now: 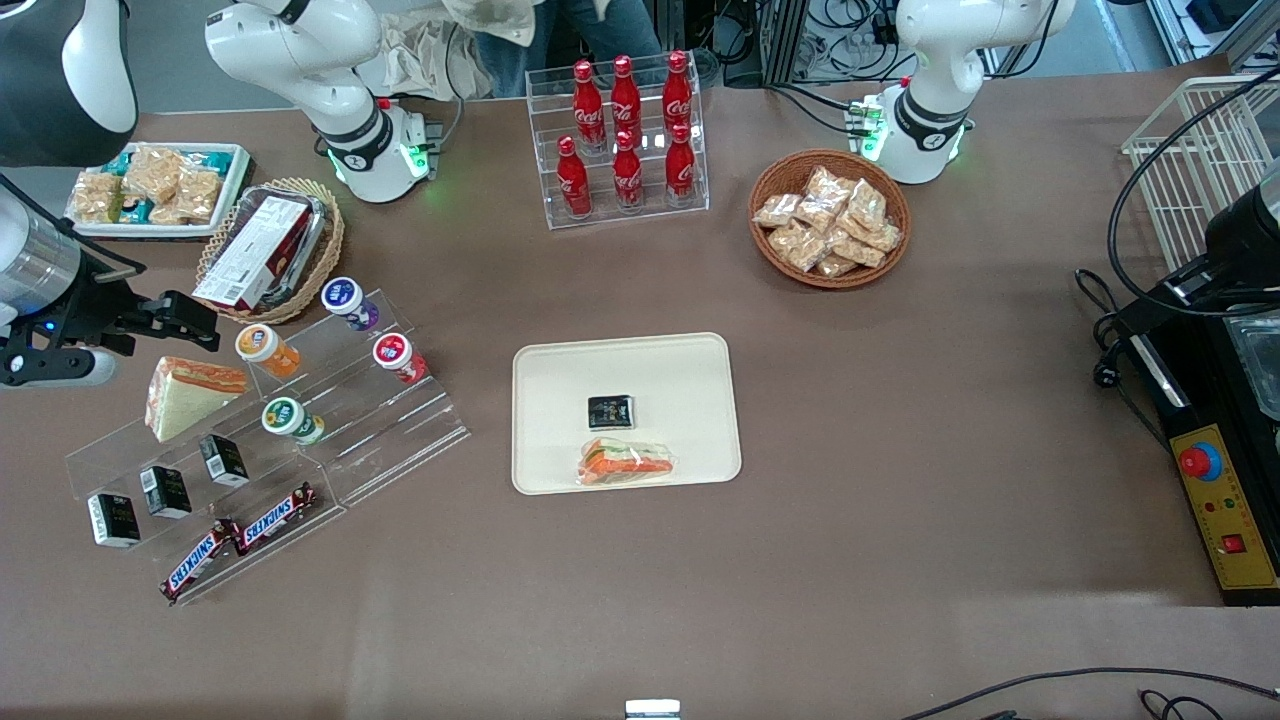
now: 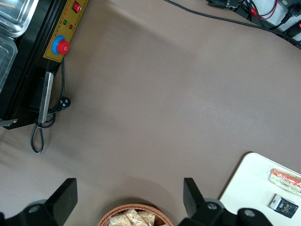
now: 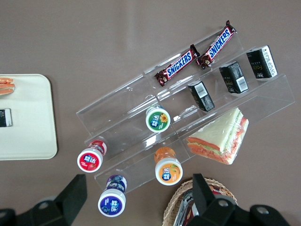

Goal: Place green gum on tray
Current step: 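Move the right gripper down to the green-labelled bottle in the rack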

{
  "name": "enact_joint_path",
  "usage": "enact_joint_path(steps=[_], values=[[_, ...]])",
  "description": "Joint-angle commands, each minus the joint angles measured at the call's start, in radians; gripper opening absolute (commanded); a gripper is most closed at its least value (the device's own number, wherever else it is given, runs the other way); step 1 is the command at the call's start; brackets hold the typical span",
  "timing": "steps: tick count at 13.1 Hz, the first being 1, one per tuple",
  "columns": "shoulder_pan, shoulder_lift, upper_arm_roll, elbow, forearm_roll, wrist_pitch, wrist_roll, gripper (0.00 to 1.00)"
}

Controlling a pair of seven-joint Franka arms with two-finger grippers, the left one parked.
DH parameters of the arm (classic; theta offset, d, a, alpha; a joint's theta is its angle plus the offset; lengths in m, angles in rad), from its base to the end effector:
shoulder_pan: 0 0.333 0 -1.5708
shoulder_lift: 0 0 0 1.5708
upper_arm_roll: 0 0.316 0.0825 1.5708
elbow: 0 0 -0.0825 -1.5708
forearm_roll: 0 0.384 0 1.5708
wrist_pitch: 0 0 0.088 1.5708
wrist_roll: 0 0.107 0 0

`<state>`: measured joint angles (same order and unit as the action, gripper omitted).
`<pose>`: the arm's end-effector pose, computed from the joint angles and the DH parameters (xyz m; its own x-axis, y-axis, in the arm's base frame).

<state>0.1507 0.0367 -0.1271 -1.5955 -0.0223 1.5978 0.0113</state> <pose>0.5664 0.0123 0.5948 0.9993 0.0128 -0.0338 0.0137 -0.9995 0.0273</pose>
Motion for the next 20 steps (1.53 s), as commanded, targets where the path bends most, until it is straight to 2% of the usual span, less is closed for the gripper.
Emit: enact_joint_path(steps=[1, 4, 6, 8, 12, 20], values=[[0.003, -0.009, 0.003, -0.001, 0.001, 0.005, 0.019, 1.00], [0.001, -0.032, 0.004, -0.041, 0.007, 0.043, -0.013, 1.00], [0.000, -0.067, 0.003, -0.118, 0.005, 0.147, -0.118, 1.00], [-0.003, -0.080, 0.000, -0.165, 0.002, 0.191, -0.187, 1.00], [-0.022, -0.094, -0.003, -0.277, -0.007, 0.333, -0.235, 1.00], [-0.053, -0.032, -0.020, -0.443, -0.008, 0.501, -0.292, 1.00]])
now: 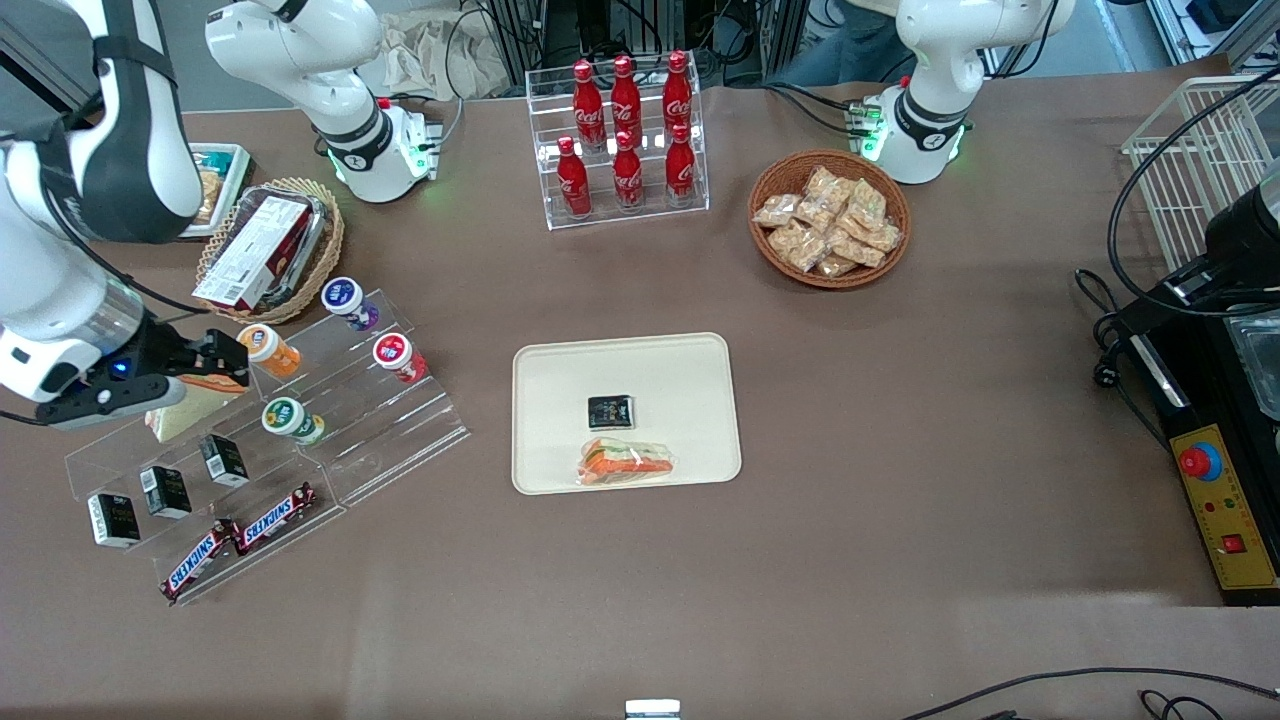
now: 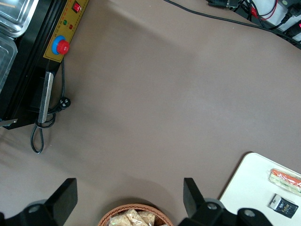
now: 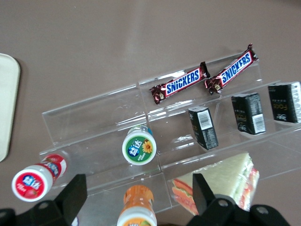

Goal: Place green gum on tray
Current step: 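Move the right gripper down to the green-labelled bottle in the rack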

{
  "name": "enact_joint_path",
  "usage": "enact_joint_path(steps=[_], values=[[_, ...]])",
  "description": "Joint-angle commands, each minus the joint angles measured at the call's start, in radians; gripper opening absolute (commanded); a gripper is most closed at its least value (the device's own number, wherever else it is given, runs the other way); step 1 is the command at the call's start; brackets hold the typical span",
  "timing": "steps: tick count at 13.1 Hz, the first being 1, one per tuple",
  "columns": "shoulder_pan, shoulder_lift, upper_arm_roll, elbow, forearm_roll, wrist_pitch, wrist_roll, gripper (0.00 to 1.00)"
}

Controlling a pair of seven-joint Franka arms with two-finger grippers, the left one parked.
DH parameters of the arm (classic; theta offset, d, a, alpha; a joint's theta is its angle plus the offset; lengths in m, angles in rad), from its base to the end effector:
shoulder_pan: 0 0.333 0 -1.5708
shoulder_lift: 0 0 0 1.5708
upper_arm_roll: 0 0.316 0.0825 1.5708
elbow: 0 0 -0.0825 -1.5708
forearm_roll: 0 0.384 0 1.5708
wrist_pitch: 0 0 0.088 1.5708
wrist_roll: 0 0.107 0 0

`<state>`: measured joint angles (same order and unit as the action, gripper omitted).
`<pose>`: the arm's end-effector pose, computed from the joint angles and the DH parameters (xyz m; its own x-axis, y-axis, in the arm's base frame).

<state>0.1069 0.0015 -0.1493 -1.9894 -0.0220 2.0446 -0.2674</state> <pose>0.5603 -0.0250 0.4655 0.9714 0.2329 0.0463 0.2315 -0.9723 0.0337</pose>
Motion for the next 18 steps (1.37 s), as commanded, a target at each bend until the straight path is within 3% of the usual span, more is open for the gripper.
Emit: enact_joint_path(steps=[1, 18], values=[[-0.009, 0.021, 0.002, -0.055, -0.009, 0.069, -0.013, 1.00], [-0.001, 0.192, 0.004, -0.106, -0.007, 0.206, -0.013, 1.00]])
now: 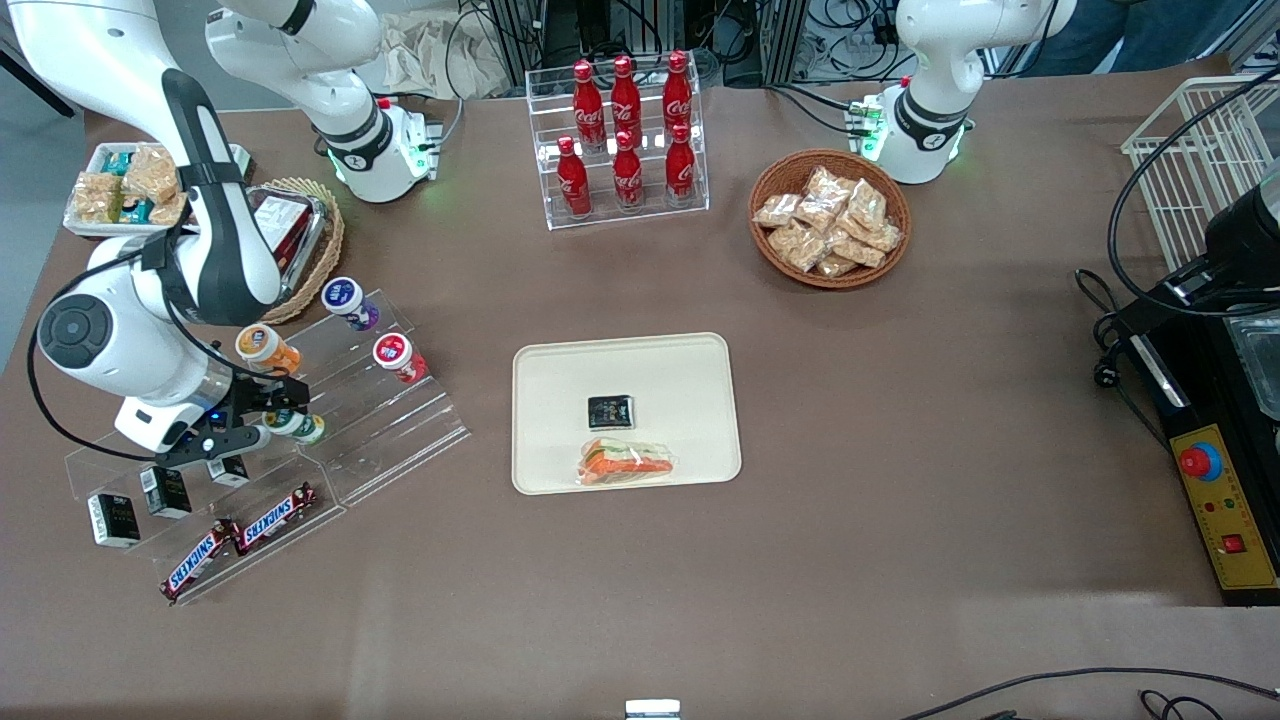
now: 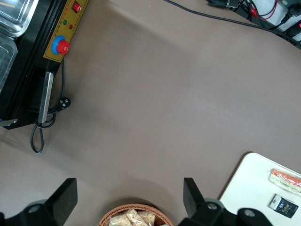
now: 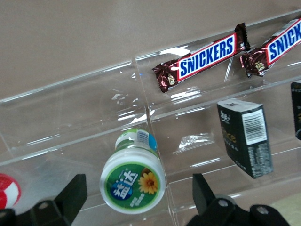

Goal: Place green gum on tray
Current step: 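Close the right gripper on the green-labelled bottle's cap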

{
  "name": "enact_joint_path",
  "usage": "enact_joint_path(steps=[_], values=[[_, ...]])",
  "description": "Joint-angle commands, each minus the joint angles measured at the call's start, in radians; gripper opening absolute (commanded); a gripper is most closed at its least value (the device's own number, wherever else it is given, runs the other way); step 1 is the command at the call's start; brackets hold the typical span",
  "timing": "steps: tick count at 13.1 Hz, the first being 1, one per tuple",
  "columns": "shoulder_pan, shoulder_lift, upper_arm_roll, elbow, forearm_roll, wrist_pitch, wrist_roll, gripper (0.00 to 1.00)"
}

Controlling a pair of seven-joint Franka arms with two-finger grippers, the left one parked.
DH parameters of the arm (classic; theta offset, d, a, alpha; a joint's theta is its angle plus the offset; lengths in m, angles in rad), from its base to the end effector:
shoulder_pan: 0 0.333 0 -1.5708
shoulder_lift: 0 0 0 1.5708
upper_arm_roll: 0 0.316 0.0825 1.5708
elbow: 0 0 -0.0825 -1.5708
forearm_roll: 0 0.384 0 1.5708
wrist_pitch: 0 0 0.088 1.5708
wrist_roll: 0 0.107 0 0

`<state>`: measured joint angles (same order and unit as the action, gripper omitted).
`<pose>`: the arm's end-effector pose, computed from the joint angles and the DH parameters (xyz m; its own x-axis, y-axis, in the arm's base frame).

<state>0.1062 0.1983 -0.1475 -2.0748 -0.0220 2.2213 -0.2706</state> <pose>0.5715 -0.0227 0.3313 0.9685 0.2414 -0.0606 0.2435 -0.9694 0.0307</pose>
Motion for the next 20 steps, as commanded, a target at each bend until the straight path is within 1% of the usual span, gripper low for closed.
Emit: enact_joint_path(steps=[1, 3, 4, 5, 6, 7, 8, 13, 16, 20], values=[[0.000, 0.000, 0.002, -0.022, -0.007, 0.029, -0.009, 1.00], [0.004, 0.004, 0.003, -0.022, -0.007, 0.034, -0.004, 0.98], [0.006, 0.006, 0.003, -0.021, -0.007, 0.034, -0.005, 0.90], [0.010, 0.007, 0.003, -0.022, -0.007, 0.034, -0.005, 0.79], [0.010, 0.007, 0.003, -0.022, -0.007, 0.032, -0.007, 0.67], [0.010, 0.007, 0.003, -0.022, -0.007, 0.032, -0.010, 0.57], [0.010, 0.006, 0.003, -0.022, -0.007, 0.031, -0.010, 0.50], [0.010, -0.003, 0.005, -0.019, -0.007, 0.029, -0.019, 0.49], [0.010, -0.040, 0.008, -0.014, -0.004, 0.015, -0.021, 0.49], [0.046, -0.112, 0.012, 0.021, 0.020, -0.090, -0.007, 0.49]])
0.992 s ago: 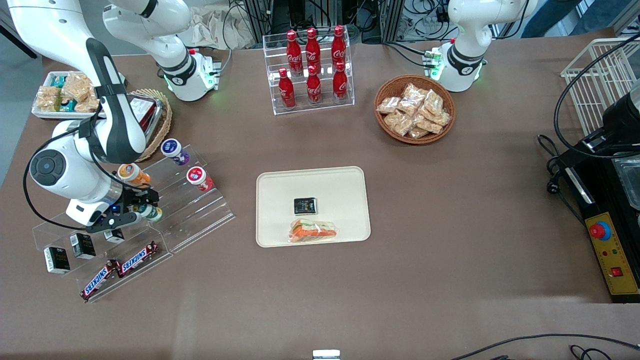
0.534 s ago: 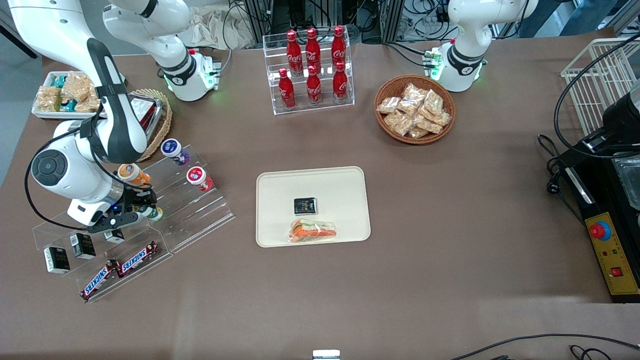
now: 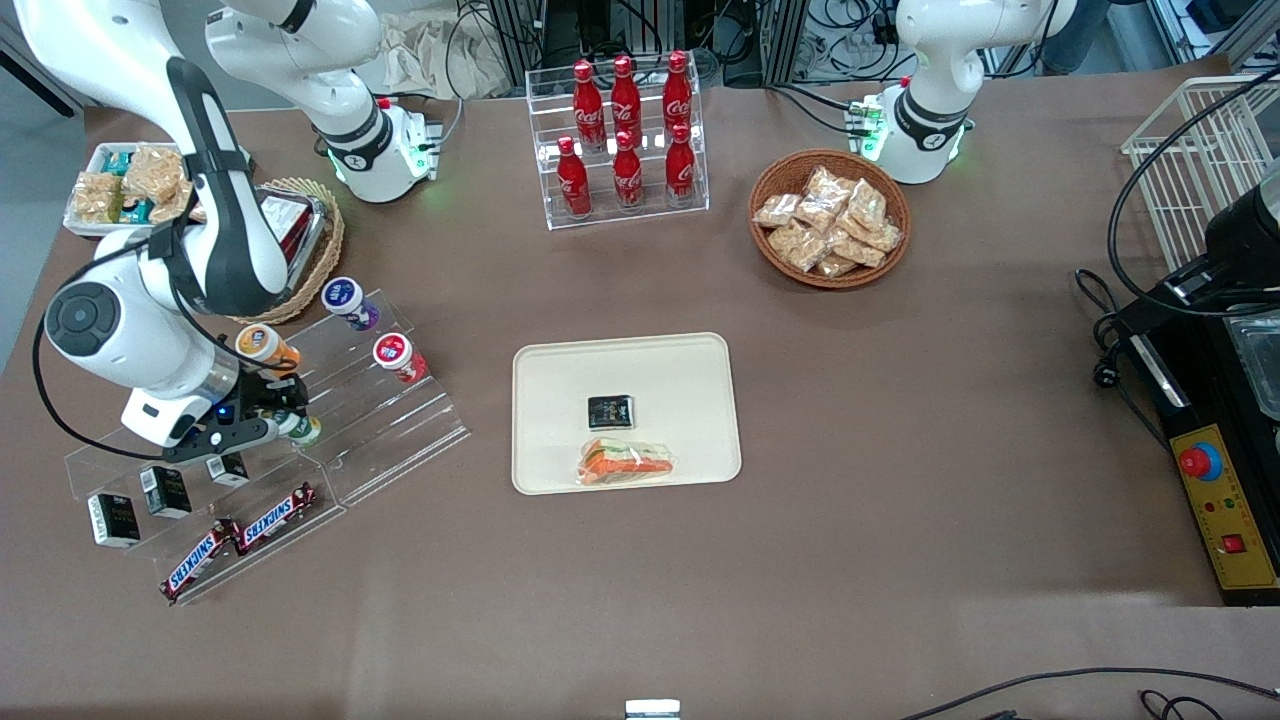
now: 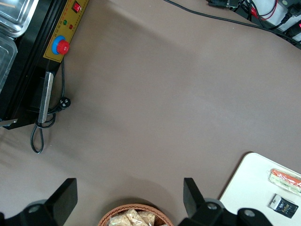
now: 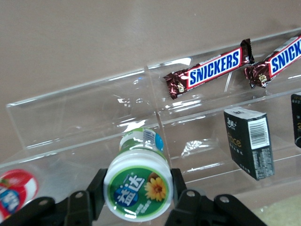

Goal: Place green gum on tray
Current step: 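Close the right gripper on the green-labelled bottle's cap, then lift the green-labelled bottle out of the rack with the right gripper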

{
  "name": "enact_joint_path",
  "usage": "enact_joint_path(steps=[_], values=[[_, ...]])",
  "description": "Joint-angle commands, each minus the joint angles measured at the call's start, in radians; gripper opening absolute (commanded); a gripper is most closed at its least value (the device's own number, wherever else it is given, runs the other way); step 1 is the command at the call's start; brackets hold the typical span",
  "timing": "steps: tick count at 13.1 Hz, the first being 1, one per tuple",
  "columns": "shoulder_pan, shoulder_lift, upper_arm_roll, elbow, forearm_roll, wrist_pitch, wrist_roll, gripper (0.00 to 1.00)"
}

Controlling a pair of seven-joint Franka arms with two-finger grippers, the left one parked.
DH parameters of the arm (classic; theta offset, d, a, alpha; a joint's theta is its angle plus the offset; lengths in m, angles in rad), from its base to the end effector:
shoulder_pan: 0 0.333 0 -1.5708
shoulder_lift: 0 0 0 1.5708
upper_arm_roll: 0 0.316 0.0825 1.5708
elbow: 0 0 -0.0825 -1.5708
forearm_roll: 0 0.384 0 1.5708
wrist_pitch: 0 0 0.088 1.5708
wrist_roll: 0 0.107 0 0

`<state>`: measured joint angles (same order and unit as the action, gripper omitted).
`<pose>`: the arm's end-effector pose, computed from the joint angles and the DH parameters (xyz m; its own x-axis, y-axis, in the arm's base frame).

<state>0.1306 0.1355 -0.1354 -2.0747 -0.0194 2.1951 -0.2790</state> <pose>0.5681 -0.0021 0.3644 0.9590 0.2824 -0.0229 0.2830 -0.9587 0.0286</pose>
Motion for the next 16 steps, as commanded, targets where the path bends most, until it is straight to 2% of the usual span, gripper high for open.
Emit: enact_joint_path(steps=[1, 5, 8, 13, 16], values=[[0.033, -0.057, 0.002, 0.039, 0.047, -0.090, 0.009, 0.49], [0.099, -0.077, 0.022, 0.096, 0.064, -0.195, 0.168, 0.49], [0.107, -0.077, 0.104, 0.137, 0.064, -0.248, 0.347, 0.49], [0.116, -0.059, 0.264, 0.145, 0.059, -0.249, 0.662, 0.50], [0.162, 0.027, 0.338, 0.191, 0.052, -0.214, 0.870, 0.50]])
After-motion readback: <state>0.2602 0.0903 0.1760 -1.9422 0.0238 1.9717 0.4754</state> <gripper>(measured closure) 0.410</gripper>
